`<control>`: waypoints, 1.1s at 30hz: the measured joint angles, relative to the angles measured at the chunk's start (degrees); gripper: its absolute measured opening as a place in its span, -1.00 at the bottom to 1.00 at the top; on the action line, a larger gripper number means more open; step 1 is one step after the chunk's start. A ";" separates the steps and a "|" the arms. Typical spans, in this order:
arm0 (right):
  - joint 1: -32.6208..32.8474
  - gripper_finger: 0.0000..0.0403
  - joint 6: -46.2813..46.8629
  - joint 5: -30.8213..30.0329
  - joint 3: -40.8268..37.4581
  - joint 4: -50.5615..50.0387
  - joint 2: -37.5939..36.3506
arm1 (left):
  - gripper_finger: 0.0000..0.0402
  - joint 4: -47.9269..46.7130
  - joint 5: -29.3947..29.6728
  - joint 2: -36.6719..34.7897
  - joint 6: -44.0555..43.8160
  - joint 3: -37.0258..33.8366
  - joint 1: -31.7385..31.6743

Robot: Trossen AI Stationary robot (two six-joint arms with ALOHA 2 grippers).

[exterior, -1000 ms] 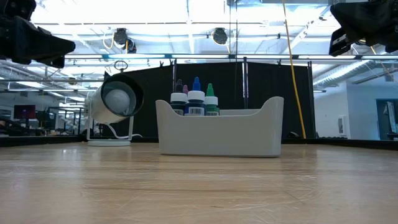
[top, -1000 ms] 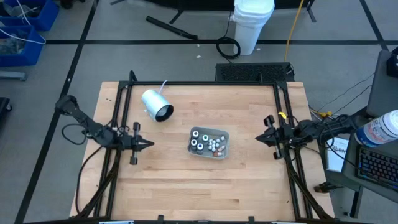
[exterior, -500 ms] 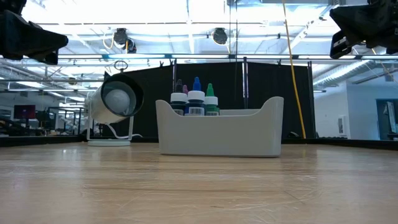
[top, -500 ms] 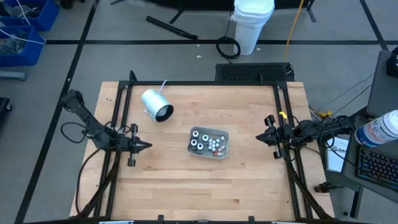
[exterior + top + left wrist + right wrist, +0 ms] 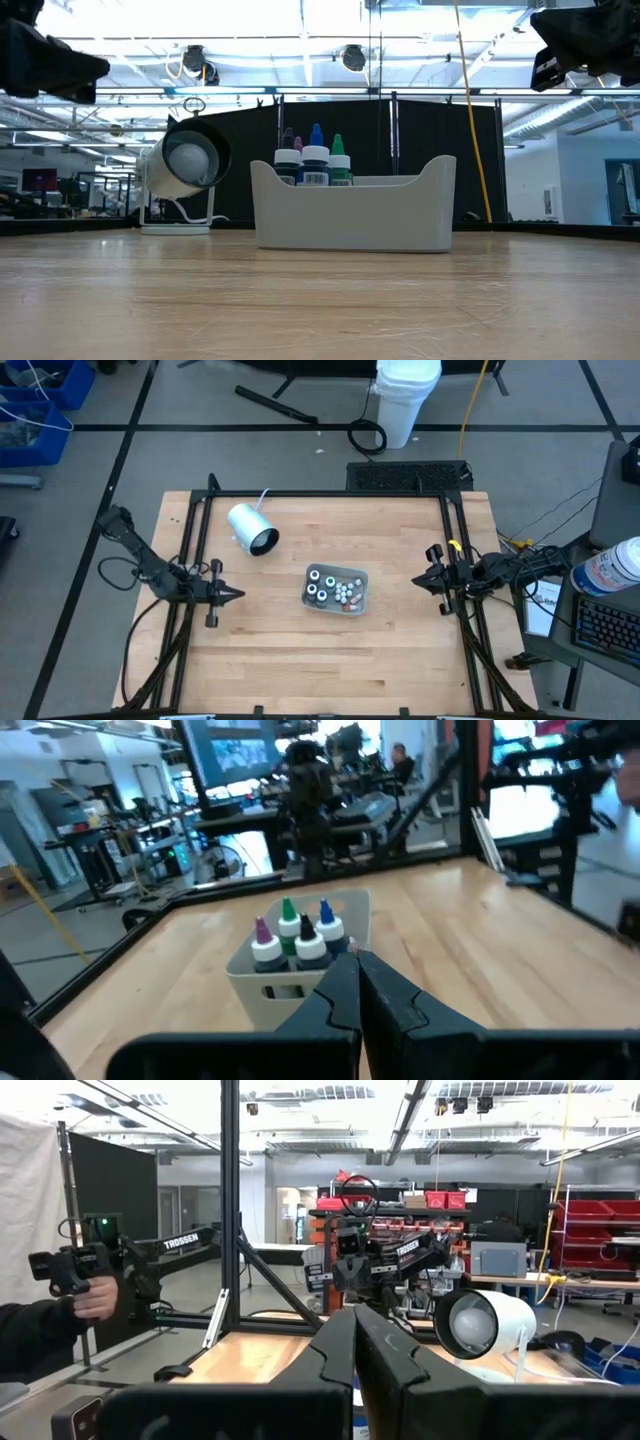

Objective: Pick & Place food coloring
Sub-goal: Return to Home Position

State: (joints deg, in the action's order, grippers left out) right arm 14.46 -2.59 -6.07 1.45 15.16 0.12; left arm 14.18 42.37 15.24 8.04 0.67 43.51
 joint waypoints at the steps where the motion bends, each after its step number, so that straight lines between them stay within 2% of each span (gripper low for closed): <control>1: 0.00 -1.00 -0.02 -0.02 0.00 0.00 0.00 | -0.99 -0.75 -1.19 0.01 0.30 0.00 -0.59; 8: 0.00 -1.00 -0.02 0.06 0.00 -0.02 0.00 | -0.95 -2.45 -3.83 0.01 -1.72 0.00 -4.28; 13: 0.00 -1.00 0.10 0.09 0.00 -0.02 0.00 | -0.90 -2.08 -3.81 0.01 -5.23 0.00 -4.46; 33: 0.00 -1.00 0.37 0.12 0.00 -0.02 0.00 | -0.88 -2.12 -3.78 0.01 -5.36 0.00 -4.46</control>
State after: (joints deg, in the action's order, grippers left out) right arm 14.46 -2.22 -5.96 1.45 15.14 0.12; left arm 12.05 38.59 15.25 2.68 0.67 39.05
